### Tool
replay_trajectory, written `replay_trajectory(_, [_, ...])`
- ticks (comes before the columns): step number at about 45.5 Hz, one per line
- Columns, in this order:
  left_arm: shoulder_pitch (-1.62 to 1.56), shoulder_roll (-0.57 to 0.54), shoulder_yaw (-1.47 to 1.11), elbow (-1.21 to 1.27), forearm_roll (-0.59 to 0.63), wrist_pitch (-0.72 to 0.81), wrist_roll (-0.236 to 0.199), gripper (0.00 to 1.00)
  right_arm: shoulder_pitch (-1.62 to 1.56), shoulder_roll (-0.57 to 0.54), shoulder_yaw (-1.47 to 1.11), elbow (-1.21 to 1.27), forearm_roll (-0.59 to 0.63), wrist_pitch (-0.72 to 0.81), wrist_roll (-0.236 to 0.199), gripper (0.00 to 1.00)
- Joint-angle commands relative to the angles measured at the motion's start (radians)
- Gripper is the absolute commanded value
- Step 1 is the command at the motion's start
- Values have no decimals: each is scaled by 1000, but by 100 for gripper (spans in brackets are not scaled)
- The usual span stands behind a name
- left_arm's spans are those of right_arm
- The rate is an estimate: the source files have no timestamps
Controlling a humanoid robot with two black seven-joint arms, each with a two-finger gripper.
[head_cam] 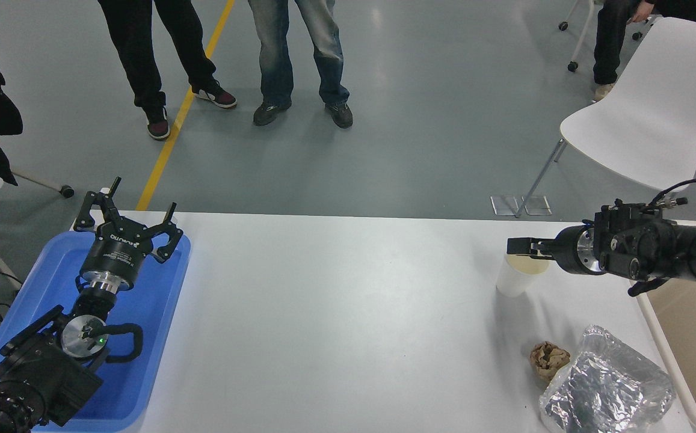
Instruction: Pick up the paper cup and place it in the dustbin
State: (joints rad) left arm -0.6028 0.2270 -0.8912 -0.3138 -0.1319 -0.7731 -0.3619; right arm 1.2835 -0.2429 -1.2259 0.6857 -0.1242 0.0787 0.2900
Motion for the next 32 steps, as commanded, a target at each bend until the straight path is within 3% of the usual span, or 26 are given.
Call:
replay_trajectory(1, [0, 0, 0, -1, 0, 0, 0, 100, -33, 4, 2, -37, 0, -11, -40, 99])
replay_trajectory(11, [0, 0, 0, 1, 0, 0, 0, 100, -50, 4, 3, -37, 1, -22, -41, 99])
replay_trajectory(19, [0, 0, 0, 1, 0, 0, 0, 100, -64, 5, 5, -37, 14, -22, -43, 85])
replay_trajectory(23, [0, 0, 0, -1, 0, 0, 0, 100, -70, 5, 23, -32, 3, -20, -46, 66])
replay_trajectory(28, [0, 0, 0, -1, 0, 0, 0, 100, -75, 4, 31, -23, 9, -19, -75, 25])
replay_trajectory(32, [0, 0, 0, -1, 0, 0, 0, 100, -78, 4, 31, -23, 14, -19, -92, 12])
